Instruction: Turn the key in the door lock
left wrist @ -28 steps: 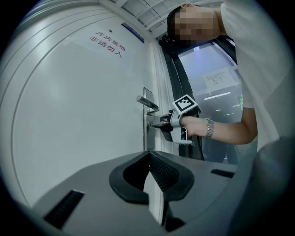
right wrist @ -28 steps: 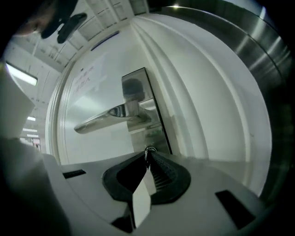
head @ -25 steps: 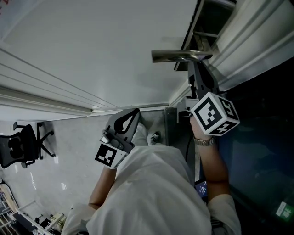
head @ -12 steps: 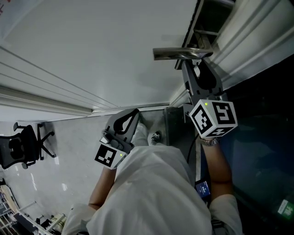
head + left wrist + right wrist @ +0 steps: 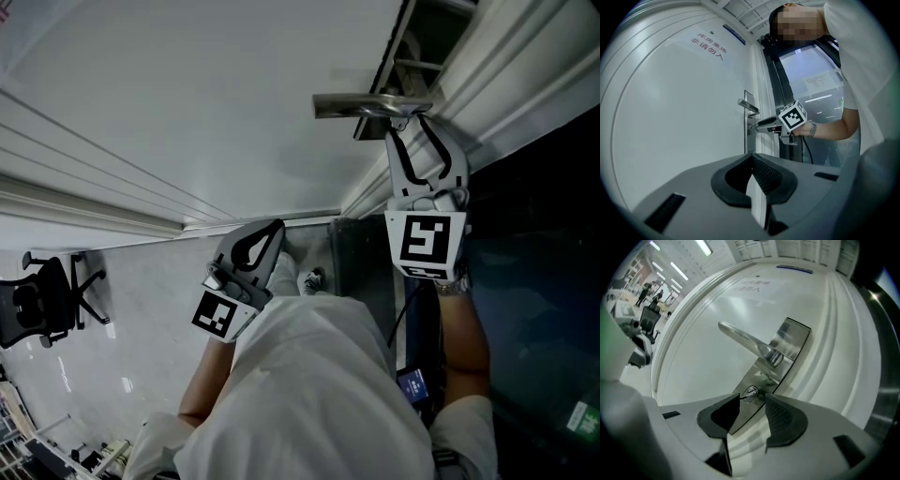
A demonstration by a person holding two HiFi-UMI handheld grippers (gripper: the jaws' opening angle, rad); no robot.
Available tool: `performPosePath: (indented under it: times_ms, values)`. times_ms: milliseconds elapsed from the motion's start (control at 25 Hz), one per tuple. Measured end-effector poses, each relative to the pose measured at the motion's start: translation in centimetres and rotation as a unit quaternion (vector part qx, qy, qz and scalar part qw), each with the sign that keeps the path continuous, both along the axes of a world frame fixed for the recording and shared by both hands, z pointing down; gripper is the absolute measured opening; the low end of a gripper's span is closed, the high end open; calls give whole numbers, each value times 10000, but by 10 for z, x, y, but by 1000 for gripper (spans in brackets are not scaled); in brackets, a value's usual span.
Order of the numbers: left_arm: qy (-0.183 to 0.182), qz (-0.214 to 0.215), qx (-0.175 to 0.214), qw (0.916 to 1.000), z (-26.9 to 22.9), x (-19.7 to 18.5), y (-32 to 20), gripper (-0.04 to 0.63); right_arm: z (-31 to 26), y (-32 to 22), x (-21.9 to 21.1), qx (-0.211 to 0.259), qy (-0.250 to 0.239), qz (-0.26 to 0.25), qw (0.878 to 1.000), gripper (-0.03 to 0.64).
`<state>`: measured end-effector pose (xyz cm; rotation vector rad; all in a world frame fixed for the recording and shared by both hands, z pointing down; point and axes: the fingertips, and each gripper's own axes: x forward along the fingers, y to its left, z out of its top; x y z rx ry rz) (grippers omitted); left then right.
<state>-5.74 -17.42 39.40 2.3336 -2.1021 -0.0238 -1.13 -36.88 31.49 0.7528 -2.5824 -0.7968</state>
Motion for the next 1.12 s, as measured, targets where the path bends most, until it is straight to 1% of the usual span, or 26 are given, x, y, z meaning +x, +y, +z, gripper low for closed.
performPosePath:
  times_ms: [80,120,200,280,360,480,560,640,720,840,920,1000,1120]
  values:
    - [18,29,11,10000,-1,1,-1,3,3,0,2,506,399,27,9979,149]
    - [21,40,10,10000,-1,1,-1,3,5,-1,3,786,636,57,9949,149]
    - [17,51,15,10000,-1,0,-1,3,8,-1,3,1343,1075,89,9850,149]
    - [22,47,26,10000,-1,-1,-1,4,8,0,3,1805,1374,49,9739,149]
    - [32,48,18,10000,-1,-3,-1,3,8,1,2,2296,1681,-15,9587,149]
    - [49,41,1,10000,-1,-7,-1,3,8,2,0,3037,2156,-134,9280,149]
    - [47,34,3,10000,-1,-9,-1,3,9,4,-2,3344,2363,-228,9120,149]
    - [45,43,-2,10000,-1,-11,-2,5,9,4,-5,3517,2495,-300,9018,149]
    - [52,59,-1,10000,-1,-12,-3,3,7,4,-9,3550,2508,-337,9000,149]
    - [71,71,-6,9999,-1,-15,-4,3,6,6,-15,3483,2424,-313,9049,147]
    - [89,67,-17,9999,-1,-18,-4,3,8,6,-16,3331,2336,-267,9131,135]
    - [92,70,-32,9999,0,-21,-5,3,9,5,-15,3160,2184,-187,9231,92]
    - [99,105,-37,9999,1,-25,-7,3,9,4,-15,2892,1915,6,9379,92]
